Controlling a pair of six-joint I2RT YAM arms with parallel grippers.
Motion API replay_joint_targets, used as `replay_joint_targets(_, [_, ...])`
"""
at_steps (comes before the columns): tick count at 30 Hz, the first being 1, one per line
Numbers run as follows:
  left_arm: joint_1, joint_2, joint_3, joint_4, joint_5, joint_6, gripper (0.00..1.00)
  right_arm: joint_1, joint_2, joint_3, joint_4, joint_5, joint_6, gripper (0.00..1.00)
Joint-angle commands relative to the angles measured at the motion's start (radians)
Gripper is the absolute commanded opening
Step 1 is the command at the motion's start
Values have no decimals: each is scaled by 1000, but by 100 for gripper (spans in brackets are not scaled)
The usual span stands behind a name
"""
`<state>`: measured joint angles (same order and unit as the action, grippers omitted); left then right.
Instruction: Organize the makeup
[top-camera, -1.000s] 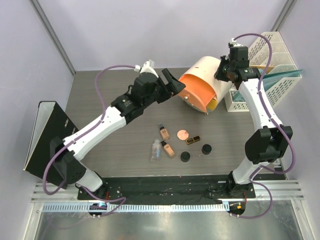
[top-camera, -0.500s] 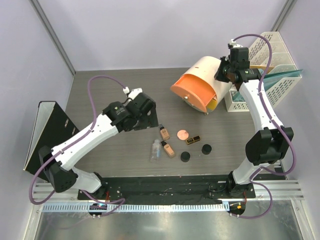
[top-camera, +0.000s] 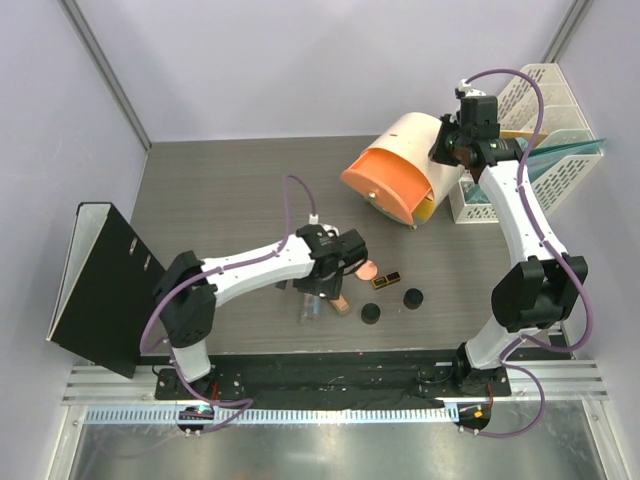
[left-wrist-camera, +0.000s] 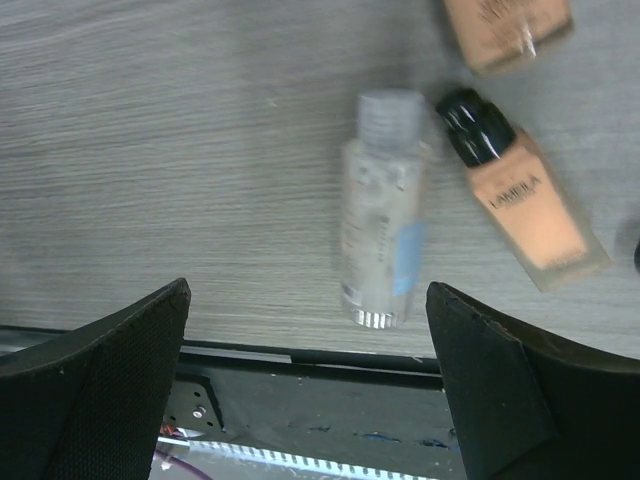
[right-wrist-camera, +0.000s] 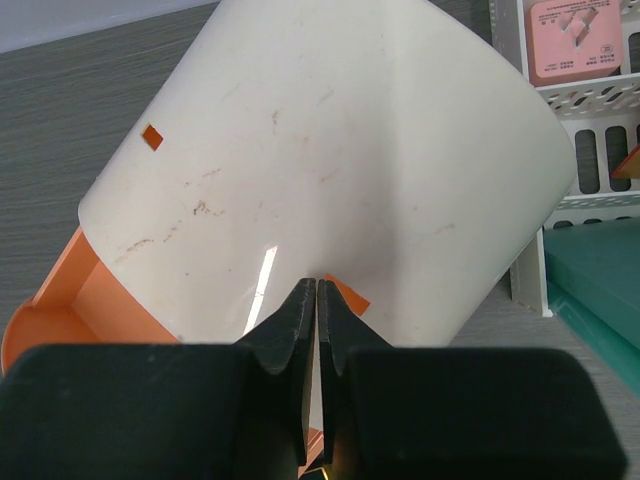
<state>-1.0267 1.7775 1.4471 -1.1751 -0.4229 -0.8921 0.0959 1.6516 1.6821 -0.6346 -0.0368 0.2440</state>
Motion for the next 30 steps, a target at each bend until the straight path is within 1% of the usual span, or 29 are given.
replay_joint_targets(1, [-35,-3,10,54,30,7,100,4,-7,-35,-66,-25,-14,11])
replay_joint_targets(7, [-39,8,-74,160,88,2,99,4,-7,-41,-65,-26,-15,11])
replay_joint_targets(10, [-44,16,-102,192,102,1,95,4,-6,-45,-66,-31,-15,11])
replay_joint_targets(13, [-44,28,-128,215,102,-4,89,4,-7,-51,-66,-35,-14,11])
replay_joint_targets(14, [-45,30,-134,238,104,-2,80,4,-7,-56,-66,-34,-14,11])
replay_joint_targets(16, [-47,33,-155,256,101,-5,73,4,-9,-61,-68,-35,-14,11])
replay_joint_targets(22, [-47,91,-166,290,96,-1,71,4,-10,-62,-66,-38,-15,11])
replay_joint_targets(24, [-46,114,-166,292,90,-2,68,4,-10,-61,-66,-40,-17,11])
replay_joint_targets(25, [-47,120,-166,293,85,-4,61,4,-10,-59,-66,-40,-18,11])
replay_joint_targets(27, [-47,126,-166,292,82,-4,53,4,-10,-59,-66,-43,-17,11])
replay_joint_targets(28, [-47,125,-168,293,75,-4,47,4,-10,-59,-66,-44,-15,11])
replay_joint_targets(30, [-47,112,-171,282,58,-4,41,4,-10,-59,-66,-48,-14,11])
